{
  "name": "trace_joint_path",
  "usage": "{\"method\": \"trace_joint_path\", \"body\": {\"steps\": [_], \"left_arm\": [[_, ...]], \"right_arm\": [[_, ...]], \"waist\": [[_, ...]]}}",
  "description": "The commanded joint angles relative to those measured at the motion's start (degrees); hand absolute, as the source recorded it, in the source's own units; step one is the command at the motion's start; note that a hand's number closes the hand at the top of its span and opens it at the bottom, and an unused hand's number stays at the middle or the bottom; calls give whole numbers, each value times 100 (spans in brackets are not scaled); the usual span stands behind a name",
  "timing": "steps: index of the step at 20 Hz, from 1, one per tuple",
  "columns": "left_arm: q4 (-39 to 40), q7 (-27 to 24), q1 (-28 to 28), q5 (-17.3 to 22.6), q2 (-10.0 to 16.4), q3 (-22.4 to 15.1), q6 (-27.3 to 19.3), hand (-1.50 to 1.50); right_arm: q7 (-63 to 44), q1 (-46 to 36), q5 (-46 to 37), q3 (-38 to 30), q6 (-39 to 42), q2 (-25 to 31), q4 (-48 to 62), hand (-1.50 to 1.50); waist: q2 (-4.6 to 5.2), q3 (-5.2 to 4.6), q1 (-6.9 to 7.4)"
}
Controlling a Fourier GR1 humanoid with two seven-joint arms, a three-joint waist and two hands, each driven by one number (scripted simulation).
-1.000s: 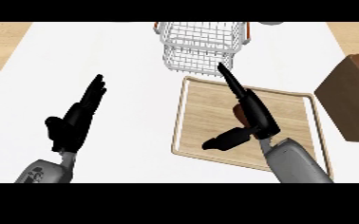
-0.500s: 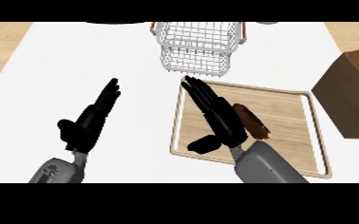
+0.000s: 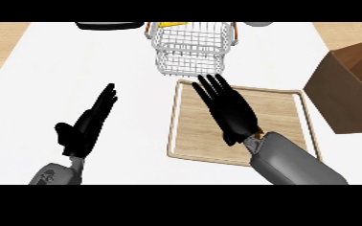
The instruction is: Pick the sweet potato from the tray and place it in the tiered basket
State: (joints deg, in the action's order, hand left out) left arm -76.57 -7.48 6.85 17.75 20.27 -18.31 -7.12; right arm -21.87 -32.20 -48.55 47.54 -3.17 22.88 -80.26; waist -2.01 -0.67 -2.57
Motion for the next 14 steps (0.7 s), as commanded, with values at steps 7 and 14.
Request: {"method": "trace_joint_path", "body": {"steps": [7,14], "left_arm": [[-197,94,105,47,91,122,113,0],[221,54,439,-3,-34,297,345,0]], "right_arm": [[-2992,-280,-558,786,3788,-458,-1576,-150],[-4084,325,-1027,717,4750,-1065,-2367,-150]], "waist": [[90,48,83],[183,60,166]]}}
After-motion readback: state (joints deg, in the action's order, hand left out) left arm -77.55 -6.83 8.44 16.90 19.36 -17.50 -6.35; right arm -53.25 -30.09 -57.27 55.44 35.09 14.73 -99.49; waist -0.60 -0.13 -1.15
